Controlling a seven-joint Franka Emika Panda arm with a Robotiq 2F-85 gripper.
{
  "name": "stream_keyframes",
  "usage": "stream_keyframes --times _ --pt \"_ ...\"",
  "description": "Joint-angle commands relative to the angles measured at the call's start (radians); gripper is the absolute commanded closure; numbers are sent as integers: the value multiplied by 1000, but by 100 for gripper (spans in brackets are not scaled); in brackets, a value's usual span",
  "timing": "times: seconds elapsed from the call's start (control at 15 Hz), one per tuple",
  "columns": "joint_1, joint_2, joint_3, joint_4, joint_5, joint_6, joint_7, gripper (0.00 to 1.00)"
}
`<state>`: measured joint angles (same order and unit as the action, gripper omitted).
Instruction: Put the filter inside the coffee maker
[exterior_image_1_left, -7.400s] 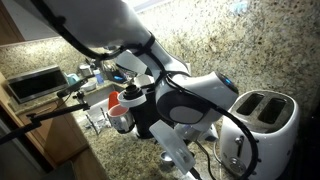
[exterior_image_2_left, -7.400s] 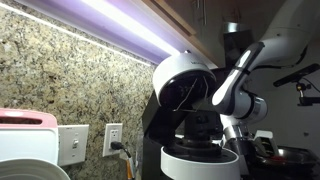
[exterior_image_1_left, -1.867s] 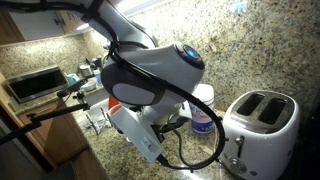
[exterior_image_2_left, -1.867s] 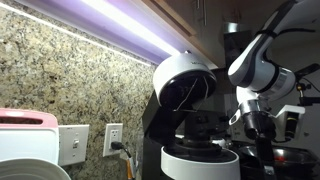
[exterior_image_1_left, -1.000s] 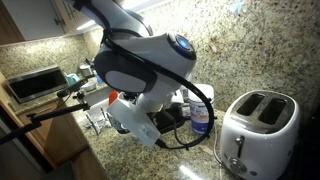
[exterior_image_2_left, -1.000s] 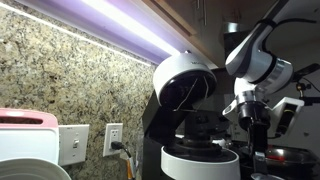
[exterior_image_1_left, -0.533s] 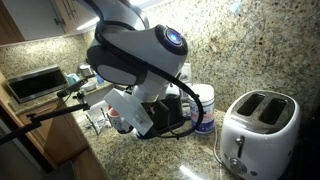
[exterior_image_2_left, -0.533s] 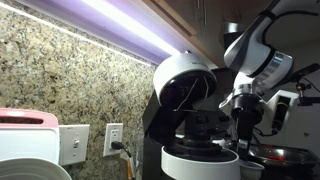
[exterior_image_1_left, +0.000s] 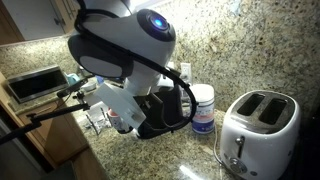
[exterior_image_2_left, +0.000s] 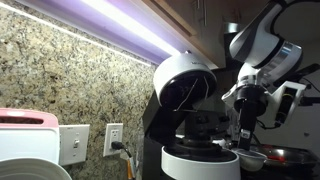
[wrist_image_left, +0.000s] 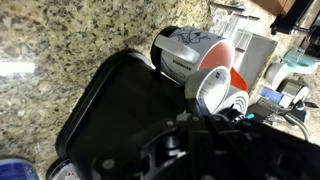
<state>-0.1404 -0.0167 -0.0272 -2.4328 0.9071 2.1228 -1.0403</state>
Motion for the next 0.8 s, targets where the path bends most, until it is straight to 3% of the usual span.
stream_keyframes --times 0.0,0.33,0.73 --pt "30 -135 -16 -85 -12 61 23 100" --pt "51 -226 -9 -124 -38 116 59 100" --pt "103 -247 6 -108 -43 140 106 100"
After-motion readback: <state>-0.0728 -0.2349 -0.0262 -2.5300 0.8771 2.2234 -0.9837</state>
